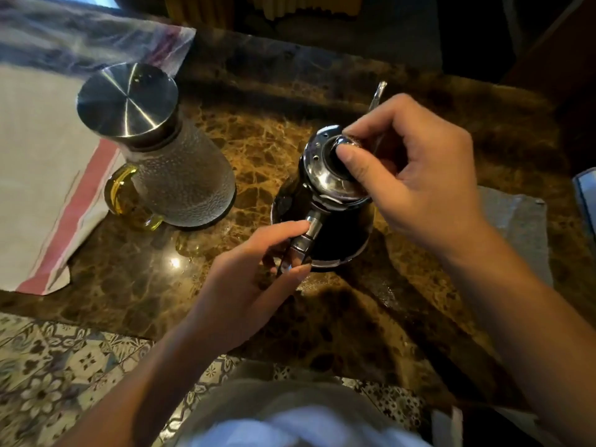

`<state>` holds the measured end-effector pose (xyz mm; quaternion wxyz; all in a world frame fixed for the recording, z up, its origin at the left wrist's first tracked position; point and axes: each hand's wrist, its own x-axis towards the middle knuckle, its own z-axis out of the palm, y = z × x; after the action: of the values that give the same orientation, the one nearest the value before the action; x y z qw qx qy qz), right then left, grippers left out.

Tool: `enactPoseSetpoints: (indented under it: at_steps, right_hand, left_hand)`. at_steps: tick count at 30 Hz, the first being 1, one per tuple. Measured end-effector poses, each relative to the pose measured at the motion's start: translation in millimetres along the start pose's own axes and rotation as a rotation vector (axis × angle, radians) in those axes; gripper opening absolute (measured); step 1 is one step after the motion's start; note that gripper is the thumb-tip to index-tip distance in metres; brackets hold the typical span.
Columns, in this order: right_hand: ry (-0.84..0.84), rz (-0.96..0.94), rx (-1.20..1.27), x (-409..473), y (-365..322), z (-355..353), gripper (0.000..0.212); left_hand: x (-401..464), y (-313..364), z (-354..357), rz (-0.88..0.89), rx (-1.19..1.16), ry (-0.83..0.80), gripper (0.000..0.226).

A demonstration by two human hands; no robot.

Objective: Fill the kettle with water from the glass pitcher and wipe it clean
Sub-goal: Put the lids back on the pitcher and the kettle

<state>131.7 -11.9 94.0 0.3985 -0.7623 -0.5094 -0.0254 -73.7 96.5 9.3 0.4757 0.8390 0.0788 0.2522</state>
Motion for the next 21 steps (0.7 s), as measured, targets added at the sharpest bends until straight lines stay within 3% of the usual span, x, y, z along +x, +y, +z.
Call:
enactPoseSetpoints:
  at_steps: [7,21]
  right_hand:
    - [-0.11,-0.02,-0.036,3.8,7.9,2.5,0.015]
    - [-0.117,0.066,-0.048,2.8,14.1,4.3,0.016]
  left_hand:
    - [-2.5,0.2,3.6,-0.04,0.008,0.046,0.047]
    - [0.8,-6.2,2.2,-0.045,-0.079,0.0,0.047]
